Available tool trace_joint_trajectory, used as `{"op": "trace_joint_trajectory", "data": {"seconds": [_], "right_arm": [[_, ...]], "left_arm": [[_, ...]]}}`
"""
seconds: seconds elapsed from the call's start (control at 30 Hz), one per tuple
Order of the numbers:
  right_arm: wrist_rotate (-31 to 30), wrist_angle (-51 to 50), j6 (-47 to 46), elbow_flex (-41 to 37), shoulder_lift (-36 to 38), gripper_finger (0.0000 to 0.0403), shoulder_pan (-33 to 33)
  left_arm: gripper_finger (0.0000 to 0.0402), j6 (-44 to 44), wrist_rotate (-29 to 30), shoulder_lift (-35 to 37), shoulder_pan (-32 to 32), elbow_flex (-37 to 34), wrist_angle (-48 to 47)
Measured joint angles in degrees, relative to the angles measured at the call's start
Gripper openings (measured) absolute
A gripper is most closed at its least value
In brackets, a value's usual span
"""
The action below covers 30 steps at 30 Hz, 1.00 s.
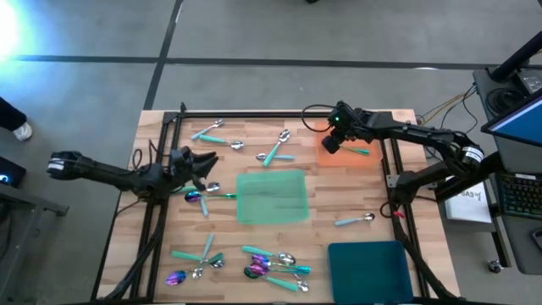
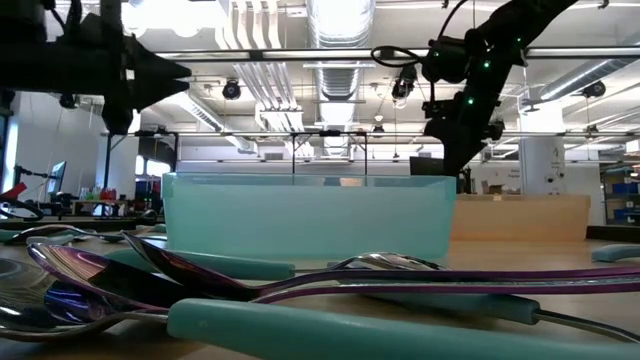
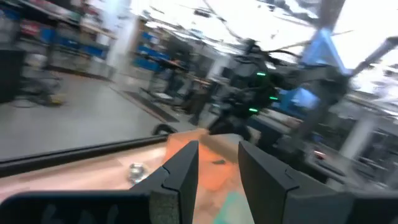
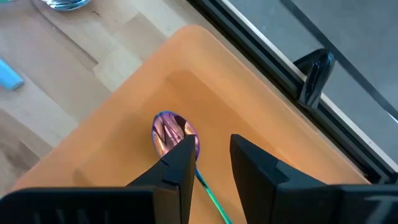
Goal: Sort silverware by color (type)
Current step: Put the green spoon into the green bin
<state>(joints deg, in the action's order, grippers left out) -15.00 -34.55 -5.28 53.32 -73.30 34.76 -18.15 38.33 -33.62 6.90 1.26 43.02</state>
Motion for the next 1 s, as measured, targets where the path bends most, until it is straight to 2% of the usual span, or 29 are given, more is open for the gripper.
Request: {"op": "trace_joint_trajectory", "data": {"seconds": [0.13, 0.27, 0.4, 0.5, 0.73, 0.83, 0.93, 1.0], "right_arm": [[0.0, 0.15, -0.02, 0.0, 0.0, 0.0091, 0.0], [0.0, 0.15, -0.02, 0.0, 0.0, 0.0091, 0.0], [0.0, 0.26, -0.02, 0.0, 0.0, 0.0091, 0.0], [0.0, 0.42, -0.04, 0.0, 0.0, 0.0091, 0.0], [0.0, 0.39, -0.09, -0.15, 0.0, 0.0091, 0.0], [0.0, 0.4, -0.09, -0.34, 0.0, 0.0091, 0.0], [0.0, 0.41, -0.09, -0.6, 0.0, 0.0091, 0.0], [-0.01, 0.39, -0.08, -0.82, 0.0, 0.0091, 0.0]], "left_arm": [[0.0098, -0.95, 6.62, -5.84, -1.47, 0.0, 4.44], [0.0098, -3.12, 5.23, -10.08, -3.35, 0.32, 6.91], [0.0098, -1.35, 2.38, -14.29, -4.99, 5.08, 4.26], [0.0098, 1.96, 1.17, -17.63, -6.53, 11.09, -3.31], [0.0098, -0.1, 1.06, -26.24, -14.84, 27.32, -34.43], [0.0098, -0.36, -4.8, -30.47, -19.28, 30.23, -37.3], [0.0098, -0.42, -16.31, -34.97, -23.89, 30.56, -33.52], [0.0098, -0.99, -21.31, -38.4, -26.53, 30.56, -29.95]]}}
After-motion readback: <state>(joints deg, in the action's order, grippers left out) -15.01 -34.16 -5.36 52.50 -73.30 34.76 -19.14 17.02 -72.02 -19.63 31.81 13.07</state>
